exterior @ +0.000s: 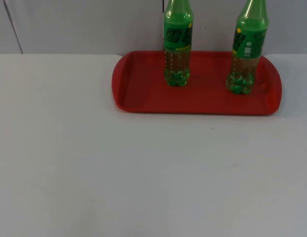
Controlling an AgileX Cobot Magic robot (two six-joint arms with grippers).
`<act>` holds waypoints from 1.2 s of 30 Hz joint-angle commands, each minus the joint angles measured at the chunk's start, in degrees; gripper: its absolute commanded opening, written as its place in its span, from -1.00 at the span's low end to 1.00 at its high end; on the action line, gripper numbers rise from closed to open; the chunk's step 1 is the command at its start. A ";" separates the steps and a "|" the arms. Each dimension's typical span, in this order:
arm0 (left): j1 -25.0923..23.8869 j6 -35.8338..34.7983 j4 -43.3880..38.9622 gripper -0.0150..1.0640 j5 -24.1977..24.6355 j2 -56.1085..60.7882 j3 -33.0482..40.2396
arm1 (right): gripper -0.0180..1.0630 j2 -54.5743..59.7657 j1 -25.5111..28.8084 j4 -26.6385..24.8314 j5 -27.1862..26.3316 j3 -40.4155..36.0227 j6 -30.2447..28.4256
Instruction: Place the bottle upright on the tray.
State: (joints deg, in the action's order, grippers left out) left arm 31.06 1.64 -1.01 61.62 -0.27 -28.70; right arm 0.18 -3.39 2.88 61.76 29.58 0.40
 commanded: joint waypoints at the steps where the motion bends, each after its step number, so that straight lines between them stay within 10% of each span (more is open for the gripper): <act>1: 0.34 0.07 0.37 0.98 -0.04 0.27 0.26 | 0.99 -0.18 0.33 0.01 0.06 -0.09 0.07; 15: -0.50 0.07 0.37 0.98 -0.04 0.27 0.26 | 0.99 -0.18 0.33 0.01 0.06 -0.09 0.07; 36: -21.98 0.07 0.17 0.98 -0.04 0.27 0.26 | 0.99 -0.18 0.33 0.01 0.06 -0.09 0.07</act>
State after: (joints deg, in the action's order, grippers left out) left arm 9.46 1.64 -1.01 61.62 -0.27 -28.70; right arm 0.18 -3.39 2.96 61.76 29.58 0.40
